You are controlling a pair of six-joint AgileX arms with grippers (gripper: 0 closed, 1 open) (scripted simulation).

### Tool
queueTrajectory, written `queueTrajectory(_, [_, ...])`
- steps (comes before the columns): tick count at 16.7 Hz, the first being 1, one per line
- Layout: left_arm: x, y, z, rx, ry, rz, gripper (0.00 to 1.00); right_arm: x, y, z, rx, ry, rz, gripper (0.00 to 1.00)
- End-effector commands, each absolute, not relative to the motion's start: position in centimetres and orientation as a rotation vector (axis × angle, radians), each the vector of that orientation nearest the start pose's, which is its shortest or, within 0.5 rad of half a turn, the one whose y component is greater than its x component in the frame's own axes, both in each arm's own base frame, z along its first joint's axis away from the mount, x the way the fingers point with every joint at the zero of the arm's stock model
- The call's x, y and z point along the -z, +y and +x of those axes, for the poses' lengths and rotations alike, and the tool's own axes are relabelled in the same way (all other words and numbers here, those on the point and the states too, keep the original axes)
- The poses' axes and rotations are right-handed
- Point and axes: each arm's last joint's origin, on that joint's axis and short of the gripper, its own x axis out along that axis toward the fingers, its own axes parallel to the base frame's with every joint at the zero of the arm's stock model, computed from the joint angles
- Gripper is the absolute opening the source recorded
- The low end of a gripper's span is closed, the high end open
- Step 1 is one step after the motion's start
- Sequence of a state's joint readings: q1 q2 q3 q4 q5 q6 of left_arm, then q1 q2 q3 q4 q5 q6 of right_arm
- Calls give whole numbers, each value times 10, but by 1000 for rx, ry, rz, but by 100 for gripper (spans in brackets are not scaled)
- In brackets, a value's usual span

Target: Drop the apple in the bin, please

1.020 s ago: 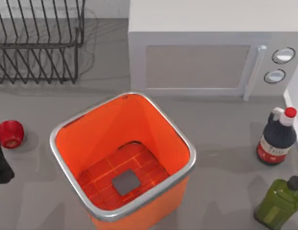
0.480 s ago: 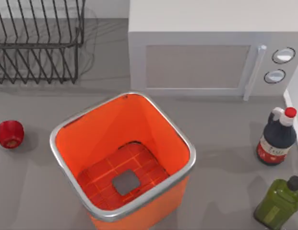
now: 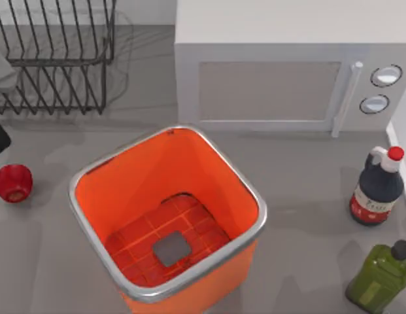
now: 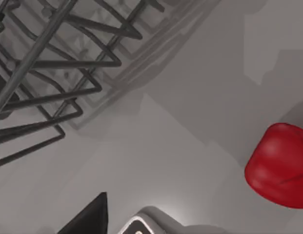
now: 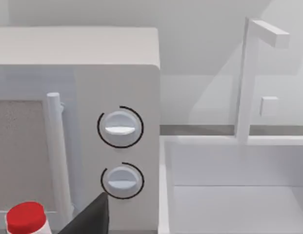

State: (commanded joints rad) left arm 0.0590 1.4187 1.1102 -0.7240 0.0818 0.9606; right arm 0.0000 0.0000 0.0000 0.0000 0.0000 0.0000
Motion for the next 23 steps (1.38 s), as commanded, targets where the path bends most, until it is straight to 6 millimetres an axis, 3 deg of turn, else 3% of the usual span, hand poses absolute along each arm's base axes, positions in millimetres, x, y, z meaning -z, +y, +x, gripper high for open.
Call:
queueTrajectory(3, [-226, 21, 329, 718, 1111, 868, 100, -160, -1, 106, 0, 0, 0, 100])
queueTrajectory(7, [-187, 26, 356, 944, 1265, 899, 100, -160, -1, 106, 0, 0, 0, 100])
queueTrajectory(16, [-172, 25, 361, 1017, 1298, 904, 100, -160, -1, 106, 0, 0, 0, 100])
queueTrajectory(23, [-111, 21, 362, 1012, 1293, 907, 100, -160, -1, 106, 0, 0, 0, 100])
